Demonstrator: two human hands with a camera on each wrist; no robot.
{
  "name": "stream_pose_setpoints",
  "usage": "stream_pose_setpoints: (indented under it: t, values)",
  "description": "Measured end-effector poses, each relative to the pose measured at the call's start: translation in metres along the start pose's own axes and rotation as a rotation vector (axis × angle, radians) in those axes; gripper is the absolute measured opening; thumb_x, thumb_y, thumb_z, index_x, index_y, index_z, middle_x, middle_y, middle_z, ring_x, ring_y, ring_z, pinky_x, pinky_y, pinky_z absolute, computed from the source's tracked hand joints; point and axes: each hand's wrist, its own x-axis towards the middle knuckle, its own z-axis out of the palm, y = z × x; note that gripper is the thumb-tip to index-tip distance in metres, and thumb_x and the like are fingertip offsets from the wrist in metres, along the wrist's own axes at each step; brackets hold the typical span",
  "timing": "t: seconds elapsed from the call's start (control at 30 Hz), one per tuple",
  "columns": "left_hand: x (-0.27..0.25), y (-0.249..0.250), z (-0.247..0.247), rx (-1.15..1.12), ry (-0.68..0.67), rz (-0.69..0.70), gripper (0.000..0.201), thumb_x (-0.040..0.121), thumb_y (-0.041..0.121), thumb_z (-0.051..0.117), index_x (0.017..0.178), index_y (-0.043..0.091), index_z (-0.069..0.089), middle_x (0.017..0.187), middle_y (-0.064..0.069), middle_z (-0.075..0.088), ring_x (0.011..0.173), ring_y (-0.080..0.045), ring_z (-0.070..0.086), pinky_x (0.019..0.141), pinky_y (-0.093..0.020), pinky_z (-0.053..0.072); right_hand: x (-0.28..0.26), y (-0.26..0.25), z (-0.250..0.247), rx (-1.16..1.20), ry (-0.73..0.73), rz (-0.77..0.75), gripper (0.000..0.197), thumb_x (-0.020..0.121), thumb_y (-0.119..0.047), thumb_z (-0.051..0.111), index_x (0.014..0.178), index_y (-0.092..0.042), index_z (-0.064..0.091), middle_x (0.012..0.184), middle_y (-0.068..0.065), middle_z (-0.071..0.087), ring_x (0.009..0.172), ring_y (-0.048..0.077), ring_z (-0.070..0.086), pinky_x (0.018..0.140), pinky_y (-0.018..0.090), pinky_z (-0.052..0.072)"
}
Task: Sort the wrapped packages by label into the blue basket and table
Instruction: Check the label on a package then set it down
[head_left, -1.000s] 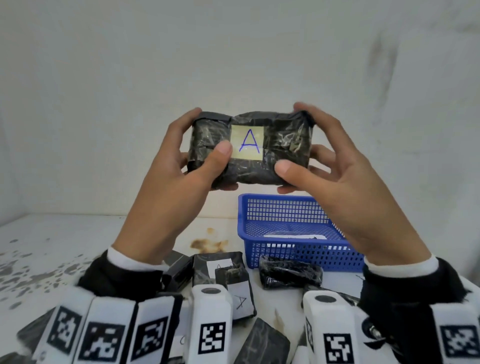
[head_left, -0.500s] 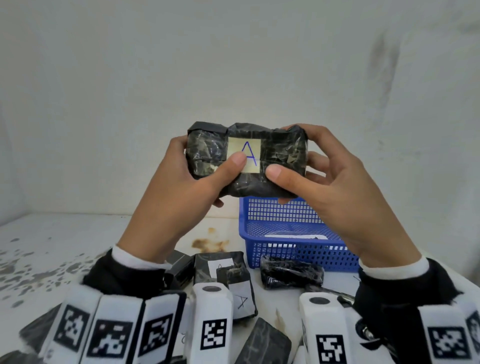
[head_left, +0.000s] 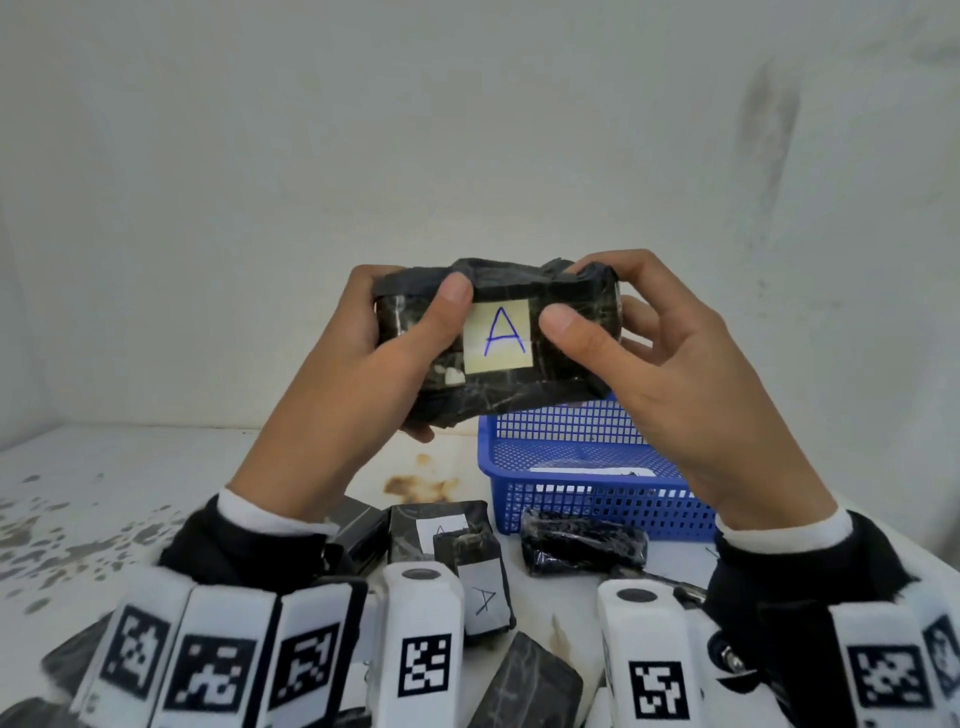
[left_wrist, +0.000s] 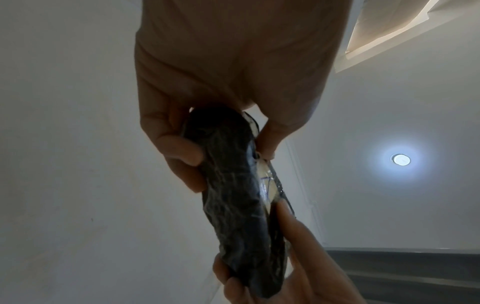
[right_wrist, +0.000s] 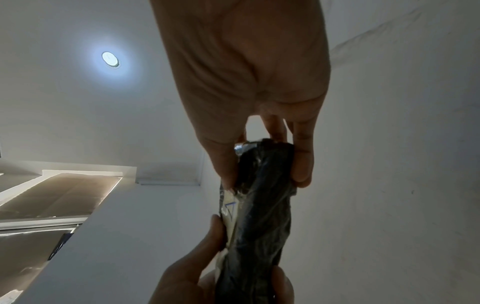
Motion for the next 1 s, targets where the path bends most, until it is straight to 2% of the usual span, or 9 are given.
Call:
stream_pose_setpoints:
  t: [0.13,0.3,0.4,0.5,0.6,0.67,0.77,0.83,1.0]
  values:
    - [0.0,0.001,0.0,-0.001,-0.024,-0.026,0.046,0.08,0.058,0.055,0.112,0.026,0.051,0.067,0.014,0.065,0.054,-0.008,0.061,0.042,-0.026,0.045,0.001,0.001,0.0,-0.006,0.012,-0.015,0.016,0.084,-0.036,0.07,0.099,-0.035,0.066,0.106,0.005,0.072,0.083,0.026,0.073,0.07,0.033,0.06]
    - [0.001,0.002,0.0,-0.099,-0.019,-0.045,0.035,0.088,0.04,0.062,0.115,0.021,0.05,0.071,0.009,0.062,0.058,-0.012,0.054,0.044,-0.029,0.036,0.002,0.002,0.001,0.063,0.035,0.057,0.051,0.082,-0.052,0.062,0.131,-0.043,0.051,0.103,-0.004,0.073,0.08,0.012,0.071,0.061,0.028,0.054]
    - [0.001,0.002,-0.002,-0.128,-0.04,-0.037,0.044,0.082,0.048,0.065,0.116,0.024,0.054,0.089,0.006,0.068,0.07,-0.013,0.057,0.047,-0.026,0.035,0.003,0.002,0.001,0.067,0.044,0.093,0.032,0.096,-0.04,0.063,0.127,-0.031,0.062,0.104,-0.005,0.072,0.084,0.013,0.069,0.061,0.031,0.052]
    - [0.002,0.0,0.0,-0.089,-0.107,-0.011,0.053,0.081,0.059,0.05,0.117,0.024,0.065,0.107,0.001,0.073,0.087,-0.015,0.066,0.062,-0.028,0.045,0.003,0.001,0.0,0.099,0.043,0.115,0.023,0.095,-0.037,0.061,0.114,-0.024,0.068,0.096,-0.005,0.073,0.086,0.014,0.069,0.064,0.031,0.053]
    - [0.006,-0.005,0.002,-0.113,-0.055,-0.025,0.044,0.075,0.047,0.054,0.109,0.023,0.067,0.103,0.004,0.074,0.099,-0.017,0.069,0.094,-0.046,0.05,0.003,0.002,0.0,0.085,0.044,0.105,0.012,0.095,-0.033,0.064,0.105,-0.027,0.069,0.09,-0.006,0.073,0.081,0.012,0.068,0.066,0.033,0.052]
    - [0.006,-0.006,0.002,-0.11,-0.035,-0.031,0.044,0.074,0.047,0.055,0.109,0.024,0.066,0.101,0.006,0.074,0.099,-0.016,0.069,0.098,-0.046,0.049,0.003,0.002,0.0,0.071,0.035,0.098,0.012,0.096,-0.031,0.063,0.106,-0.026,0.069,0.09,-0.008,0.073,0.081,0.011,0.067,0.069,0.033,0.051]
    - [0.007,-0.008,0.0,-0.053,-0.048,-0.025,0.049,0.082,0.057,0.054,0.118,0.024,0.064,0.107,0.006,0.073,0.097,-0.012,0.069,0.089,-0.04,0.051,0.003,0.003,-0.004,0.075,-0.042,0.105,0.035,0.089,-0.037,0.068,0.121,-0.025,0.065,0.104,-0.006,0.075,0.095,0.011,0.07,0.078,0.033,0.054]
    - [0.006,-0.007,-0.001,0.009,-0.028,-0.013,0.05,0.09,0.065,0.048,0.117,0.026,0.064,0.098,0.0,0.074,0.073,-0.01,0.064,0.065,-0.031,0.048,0.002,0.003,-0.007,0.045,-0.108,0.096,0.048,0.084,-0.028,0.066,0.131,-0.025,0.059,0.117,0.0,0.071,0.105,0.017,0.07,0.088,0.035,0.056]
    - [0.003,-0.005,0.007,0.052,-0.047,0.022,0.05,0.087,0.068,0.037,0.084,0.035,0.073,0.063,-0.008,0.06,0.05,-0.02,0.048,0.05,-0.028,0.04,-0.002,-0.002,-0.023,-0.079,-0.094,0.048,0.068,0.091,-0.01,0.069,0.139,-0.05,0.043,0.107,0.005,0.07,0.084,0.02,0.075,0.087,0.029,0.058]
